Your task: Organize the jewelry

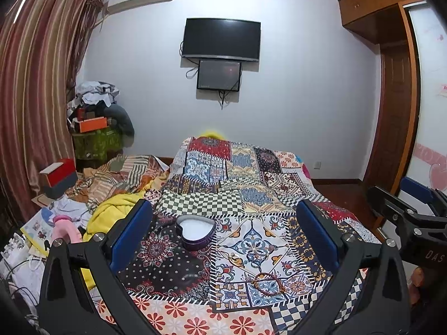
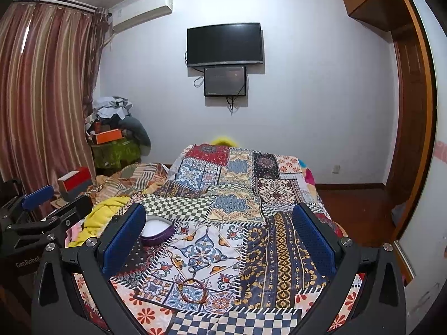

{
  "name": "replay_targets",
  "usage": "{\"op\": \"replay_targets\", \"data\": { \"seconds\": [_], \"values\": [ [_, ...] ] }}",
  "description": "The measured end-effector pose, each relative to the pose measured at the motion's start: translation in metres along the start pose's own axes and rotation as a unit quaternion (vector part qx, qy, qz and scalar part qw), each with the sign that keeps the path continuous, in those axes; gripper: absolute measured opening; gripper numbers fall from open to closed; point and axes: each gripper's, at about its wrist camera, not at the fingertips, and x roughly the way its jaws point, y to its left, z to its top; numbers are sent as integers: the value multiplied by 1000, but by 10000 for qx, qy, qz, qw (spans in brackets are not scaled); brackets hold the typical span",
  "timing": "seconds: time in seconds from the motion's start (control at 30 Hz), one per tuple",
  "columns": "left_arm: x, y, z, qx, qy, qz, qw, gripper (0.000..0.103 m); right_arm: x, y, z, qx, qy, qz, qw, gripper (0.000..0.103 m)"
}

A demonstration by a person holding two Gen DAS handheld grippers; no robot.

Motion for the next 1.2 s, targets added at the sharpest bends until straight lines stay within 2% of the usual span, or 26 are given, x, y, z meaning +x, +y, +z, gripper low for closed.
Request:
{"op": "replay_targets", "data": {
  "seconds": [0.17, 0.37, 0.6, 0.9, 1.1, 1.2],
  "values": [
    [20, 2, -4, -34, 283, 31, 9996, 103, 17, -7, -7, 4, 253, -100, 9996, 103],
    [56, 6, -16, -68, 754, 82, 9971, 103, 45, -18, -25, -76, 762, -269, 9967, 103],
    [104, 12, -47, -3, 1515, 203, 9882, 103, 79, -30, -54, -181, 1491, -300, 9882, 103],
    [142, 22, -85, -91, 2377, 5, 9713, 103, 114, -21, -86, -110, 2208, 324, 9747, 103],
    [151, 30, -98, -83, 2619, -29, 9651, 97, 137, -7, -102, -76, 2653, 775, 9610, 102],
    [155, 34, -103, -120, 2718, -81, 9622, 94, 149, -1, -113, -8, 2910, 939, 9521, 99]
  ]
}}
